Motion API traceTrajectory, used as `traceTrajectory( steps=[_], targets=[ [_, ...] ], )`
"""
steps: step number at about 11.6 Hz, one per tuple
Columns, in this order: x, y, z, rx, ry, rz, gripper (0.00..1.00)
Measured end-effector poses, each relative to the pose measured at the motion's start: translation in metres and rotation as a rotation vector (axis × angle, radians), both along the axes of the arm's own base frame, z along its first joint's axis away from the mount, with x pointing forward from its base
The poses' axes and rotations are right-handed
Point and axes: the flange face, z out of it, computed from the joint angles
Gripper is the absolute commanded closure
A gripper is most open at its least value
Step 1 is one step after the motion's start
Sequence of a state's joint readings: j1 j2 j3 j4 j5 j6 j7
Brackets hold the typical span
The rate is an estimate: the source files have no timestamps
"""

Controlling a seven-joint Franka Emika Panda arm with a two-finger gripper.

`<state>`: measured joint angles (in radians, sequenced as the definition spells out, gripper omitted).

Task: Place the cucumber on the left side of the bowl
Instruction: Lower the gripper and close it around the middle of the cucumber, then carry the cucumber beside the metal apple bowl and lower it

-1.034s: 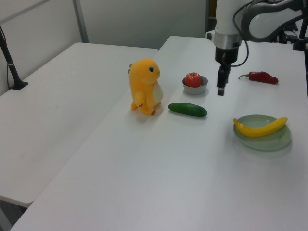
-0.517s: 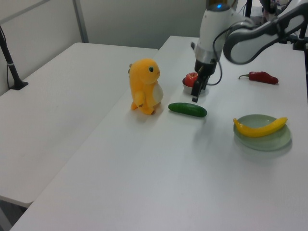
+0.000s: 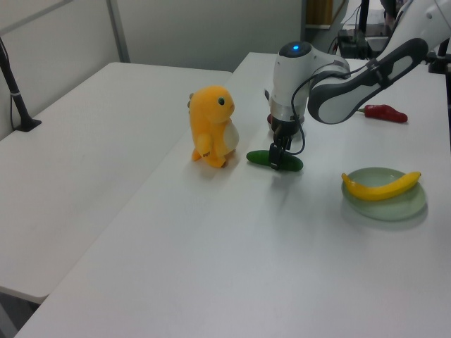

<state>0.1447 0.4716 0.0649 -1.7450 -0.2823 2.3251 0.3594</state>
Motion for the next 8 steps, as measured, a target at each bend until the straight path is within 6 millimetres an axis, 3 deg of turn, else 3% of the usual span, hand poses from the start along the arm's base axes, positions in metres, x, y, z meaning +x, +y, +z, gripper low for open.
traceTrajectory(
  steps=[1, 2, 5, 8],
  targets=[
    [0.001, 0.0, -0.002, -0.005, -0.001, 0.004, 0.91],
    [0.002, 0.0, -0.002, -0.013, -0.003, 0.01, 0.95],
    [0.006, 0.0, 0.005, -0.023, -0.02, 0.019, 0.95],
    [0.01, -0.01, 0.025, -0.023, -0.052, 0.008, 0.95]
  ],
)
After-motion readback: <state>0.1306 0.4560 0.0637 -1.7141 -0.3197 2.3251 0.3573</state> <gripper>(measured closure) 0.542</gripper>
